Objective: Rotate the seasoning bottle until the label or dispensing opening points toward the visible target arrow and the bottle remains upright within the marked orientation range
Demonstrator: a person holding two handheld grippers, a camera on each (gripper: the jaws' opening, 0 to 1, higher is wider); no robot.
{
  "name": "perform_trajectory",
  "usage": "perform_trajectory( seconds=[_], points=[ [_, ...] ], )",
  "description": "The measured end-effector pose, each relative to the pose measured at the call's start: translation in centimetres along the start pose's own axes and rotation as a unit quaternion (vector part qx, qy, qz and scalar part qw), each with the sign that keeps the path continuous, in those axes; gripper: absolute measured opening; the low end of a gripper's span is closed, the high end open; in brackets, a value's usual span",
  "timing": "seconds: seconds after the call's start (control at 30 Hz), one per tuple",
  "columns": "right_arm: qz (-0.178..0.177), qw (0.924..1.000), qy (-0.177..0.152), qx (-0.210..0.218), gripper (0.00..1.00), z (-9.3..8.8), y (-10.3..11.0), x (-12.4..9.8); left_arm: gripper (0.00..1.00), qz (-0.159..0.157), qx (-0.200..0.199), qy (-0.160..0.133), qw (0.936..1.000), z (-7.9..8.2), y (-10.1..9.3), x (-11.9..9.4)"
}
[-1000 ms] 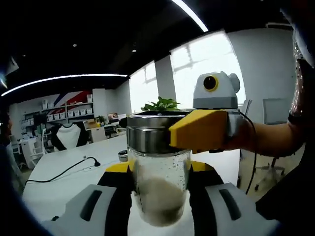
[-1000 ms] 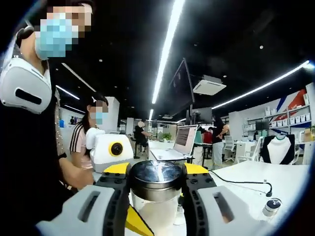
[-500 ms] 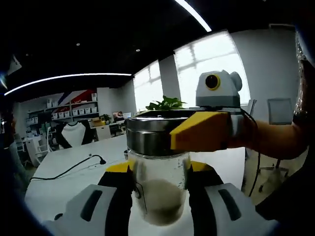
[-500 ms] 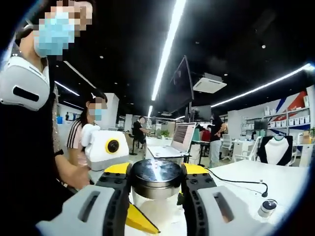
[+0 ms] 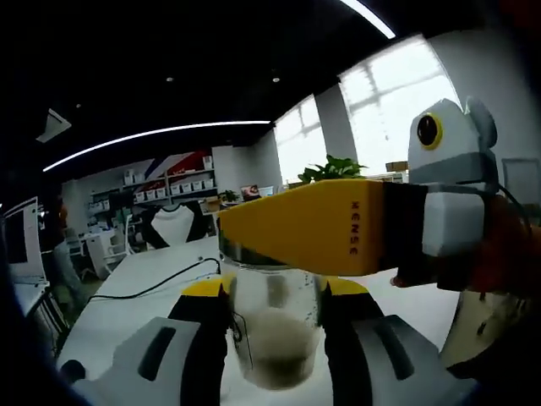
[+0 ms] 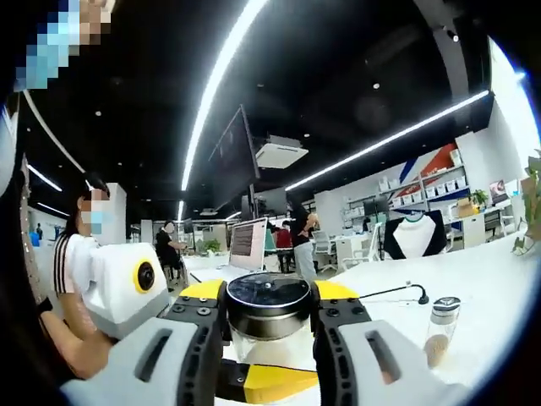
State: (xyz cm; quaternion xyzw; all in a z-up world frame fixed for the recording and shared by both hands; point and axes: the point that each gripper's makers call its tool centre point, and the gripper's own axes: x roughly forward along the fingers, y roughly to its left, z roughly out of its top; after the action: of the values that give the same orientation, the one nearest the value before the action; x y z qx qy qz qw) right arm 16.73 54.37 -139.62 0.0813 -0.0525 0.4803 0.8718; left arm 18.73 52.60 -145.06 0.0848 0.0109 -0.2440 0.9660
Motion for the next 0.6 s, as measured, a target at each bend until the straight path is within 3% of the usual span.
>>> perform_trajectory(
  seconds=[0.13,0.3,0.4,0.5,0.6],
  points=[
    [0.011,0.9998,0.007,-0.015,0.36,0.3,0.3,0.2,0.45,0.004,0.000,-0.006,1.0000,0.3,0.3,-0.1],
    [0.058,0.9977,0.014,-0.031,0.35,1.0,0.7,0.2,0.45,-0.004,0.007,-0.019,0.9998,1.2,0.5,-0.4],
    [0.092,0.9935,0.026,-0.063,0.35,1.0,1.2,-0.1,0.44,-0.019,0.006,-0.024,0.9995,1.4,0.1,-0.6],
    [0.127,0.9889,0.029,-0.072,0.35,1.3,1.6,-0.5,0.44,-0.050,-0.007,-0.040,0.9979,1.8,-0.6,-0.7],
    [0.173,0.9799,0.023,-0.096,0.35,1.5,1.8,-1.4,0.44,-0.117,-0.019,-0.051,0.9917,2.2,-2.0,-0.8]
  ],
)
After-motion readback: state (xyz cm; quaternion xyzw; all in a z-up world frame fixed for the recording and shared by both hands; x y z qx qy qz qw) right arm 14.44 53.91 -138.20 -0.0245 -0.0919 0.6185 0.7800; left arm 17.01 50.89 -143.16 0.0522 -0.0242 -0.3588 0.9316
